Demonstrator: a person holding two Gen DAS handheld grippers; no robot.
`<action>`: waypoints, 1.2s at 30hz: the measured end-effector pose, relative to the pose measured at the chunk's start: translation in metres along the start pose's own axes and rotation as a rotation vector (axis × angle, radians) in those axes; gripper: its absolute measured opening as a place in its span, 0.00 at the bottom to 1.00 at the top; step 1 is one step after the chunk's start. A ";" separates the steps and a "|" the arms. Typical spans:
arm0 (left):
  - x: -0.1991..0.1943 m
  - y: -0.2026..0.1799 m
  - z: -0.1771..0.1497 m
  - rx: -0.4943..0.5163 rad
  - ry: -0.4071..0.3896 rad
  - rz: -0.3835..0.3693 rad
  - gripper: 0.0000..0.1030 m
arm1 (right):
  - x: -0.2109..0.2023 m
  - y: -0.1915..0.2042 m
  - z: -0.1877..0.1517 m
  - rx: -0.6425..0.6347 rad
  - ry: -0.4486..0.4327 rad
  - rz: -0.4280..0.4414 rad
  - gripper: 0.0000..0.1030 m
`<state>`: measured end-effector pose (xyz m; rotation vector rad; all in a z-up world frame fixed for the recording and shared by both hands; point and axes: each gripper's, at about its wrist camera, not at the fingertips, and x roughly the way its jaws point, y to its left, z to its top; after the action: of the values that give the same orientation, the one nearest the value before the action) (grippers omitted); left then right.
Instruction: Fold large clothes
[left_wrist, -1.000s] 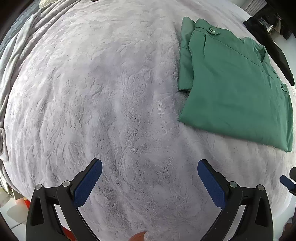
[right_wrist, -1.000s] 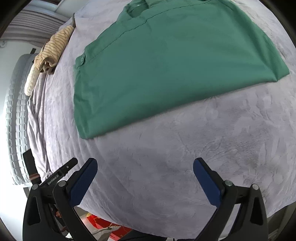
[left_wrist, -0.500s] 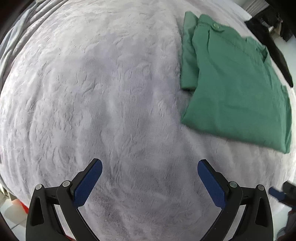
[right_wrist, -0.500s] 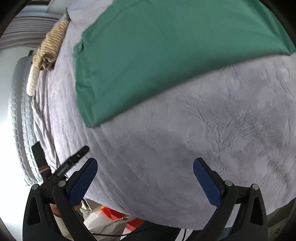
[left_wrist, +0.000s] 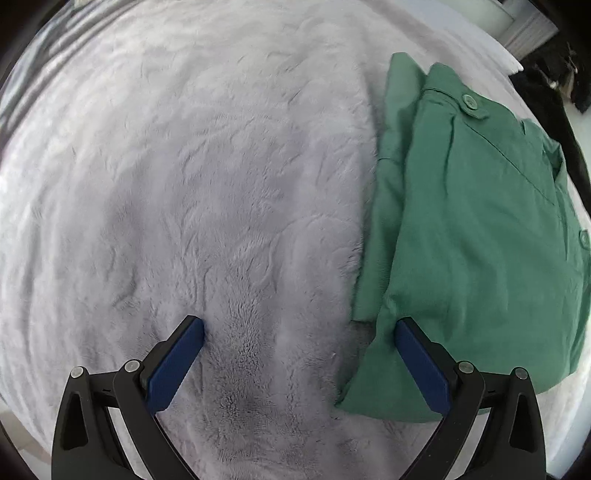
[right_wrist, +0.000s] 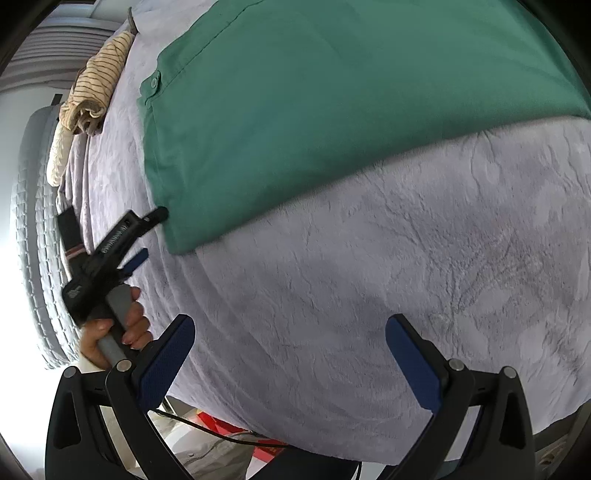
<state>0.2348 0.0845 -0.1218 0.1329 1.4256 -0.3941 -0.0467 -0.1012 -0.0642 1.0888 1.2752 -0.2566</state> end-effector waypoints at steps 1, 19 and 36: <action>0.000 0.002 0.000 0.001 -0.001 -0.009 1.00 | 0.000 0.000 0.002 0.004 -0.007 0.009 1.00; -0.013 0.019 -0.028 0.052 -0.036 -0.071 1.00 | 0.045 0.003 0.045 0.110 -0.086 0.383 1.00; -0.018 0.050 -0.007 -0.115 0.084 -0.594 1.00 | 0.091 0.021 0.081 0.252 -0.105 0.709 0.12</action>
<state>0.2436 0.1366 -0.1123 -0.3814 1.5531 -0.7962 0.0500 -0.1172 -0.1394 1.6483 0.7105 0.0680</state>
